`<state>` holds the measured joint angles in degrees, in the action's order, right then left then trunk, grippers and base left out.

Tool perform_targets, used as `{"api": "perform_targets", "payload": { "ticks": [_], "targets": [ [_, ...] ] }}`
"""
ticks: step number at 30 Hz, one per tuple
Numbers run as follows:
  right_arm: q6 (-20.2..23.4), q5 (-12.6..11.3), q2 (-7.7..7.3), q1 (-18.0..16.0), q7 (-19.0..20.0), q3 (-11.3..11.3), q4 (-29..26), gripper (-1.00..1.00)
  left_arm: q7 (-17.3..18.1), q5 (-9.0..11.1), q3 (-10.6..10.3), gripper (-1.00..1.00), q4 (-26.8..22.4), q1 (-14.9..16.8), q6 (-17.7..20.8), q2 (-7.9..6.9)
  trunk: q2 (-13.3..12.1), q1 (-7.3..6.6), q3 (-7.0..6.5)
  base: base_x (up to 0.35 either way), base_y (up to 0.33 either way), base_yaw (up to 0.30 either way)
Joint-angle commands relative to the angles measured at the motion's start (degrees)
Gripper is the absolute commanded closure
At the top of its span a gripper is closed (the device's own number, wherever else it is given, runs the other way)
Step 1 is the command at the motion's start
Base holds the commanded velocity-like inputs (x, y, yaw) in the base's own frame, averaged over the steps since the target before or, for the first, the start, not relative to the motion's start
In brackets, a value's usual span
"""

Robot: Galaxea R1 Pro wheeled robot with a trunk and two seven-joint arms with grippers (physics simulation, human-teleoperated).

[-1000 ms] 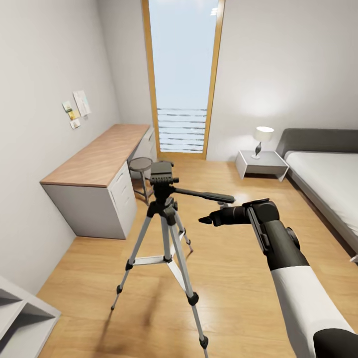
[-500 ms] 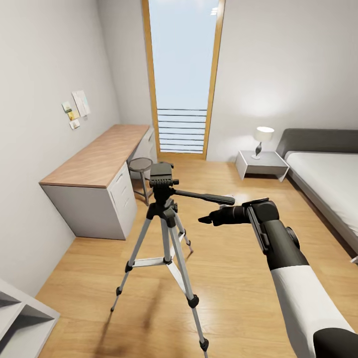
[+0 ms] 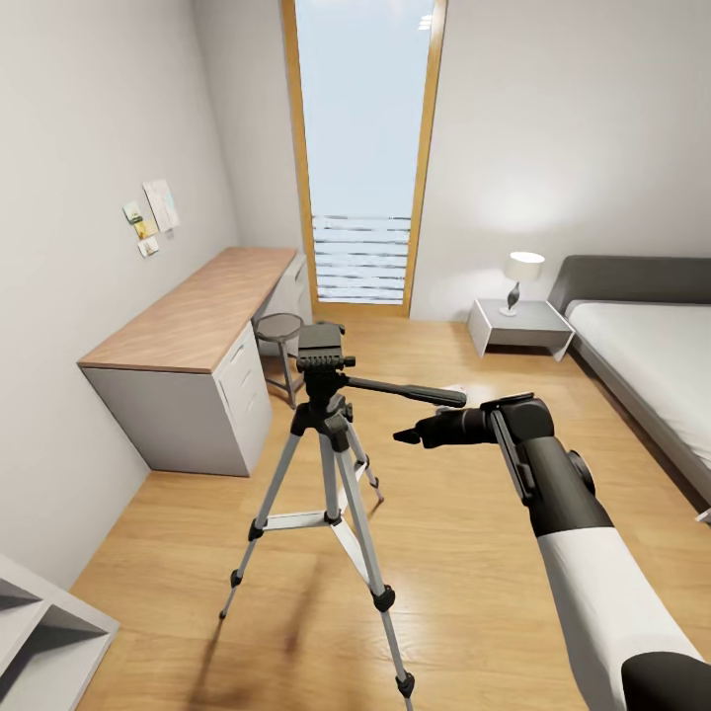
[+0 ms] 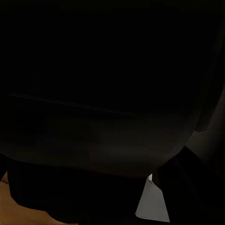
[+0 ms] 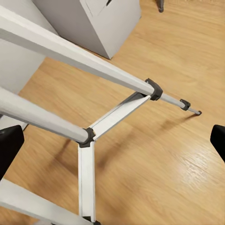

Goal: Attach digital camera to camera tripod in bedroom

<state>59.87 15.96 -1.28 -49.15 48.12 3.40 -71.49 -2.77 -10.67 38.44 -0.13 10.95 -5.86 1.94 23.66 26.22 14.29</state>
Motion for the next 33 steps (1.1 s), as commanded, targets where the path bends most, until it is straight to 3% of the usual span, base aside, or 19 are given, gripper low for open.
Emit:
{"api": "perform_targets", "payload": {
  "ticks": [1,11,14,16,19,23,28,33],
  "targets": [
    [0.13,0.66,-0.02,0.00,0.41,0.08,-0.11,-1.00,-0.22,-0.69,0.41,1.00,0.00,0.04,-0.17,0.01,0.10,0.03,0.10,0.000,0.000,0.000],
    [0.13,0.51,-0.39,1.48,0.77,0.01,-0.27,-1.00,-0.22,-0.74,0.41,1.00,-0.04,0.04,-0.21,0.08,0.10,0.03,0.10,0.000,0.000,0.000],
    [0.13,0.37,-0.81,3.40,2.48,0.20,-1.70,-1.00,-0.22,-0.75,0.41,1.00,-0.04,0.04,-0.26,0.14,0.10,0.03,0.10,0.000,0.000,0.000],
    [-0.24,0.42,-0.88,5.39,3.46,0.74,-3.36,-1.00,-0.22,-0.75,0.41,1.00,-0.04,0.04,-0.27,0.15,0.10,0.03,0.10,0.000,0.000,0.000],
    [-2.41,0.65,-1.04,10.82,4.70,3.42,-7.67,-1.00,-0.22,-0.74,0.41,1.00,-0.04,0.04,-0.28,0.16,0.10,0.03,0.10,0.000,0.000,0.000],
    [-7.84,0.84,-1.33,17.45,5.26,6.90,-12.67,-1.00,-0.22,-0.72,0.41,1.00,-0.04,0.04,-0.29,0.17,0.10,0.03,0.10,0.000,0.000,0.000],
    [-11.85,0.86,-1.75,21.71,5.37,8.76,-14.75,-1.00,-0.22,-0.70,0.41,1.00,-0.04,0.04,-0.34,0.17,0.10,0.03,0.10,0.000,0.000,0.000],
    [-13.07,0.86,-1.81,23.08,5.20,9.36,-15.30,-1.00,-0.26,-0.69,0.41,1.00,-0.04,0.04,-0.35,0.15,0.10,0.03,0.10,0.000,0.000,0.000]
  ]
}}
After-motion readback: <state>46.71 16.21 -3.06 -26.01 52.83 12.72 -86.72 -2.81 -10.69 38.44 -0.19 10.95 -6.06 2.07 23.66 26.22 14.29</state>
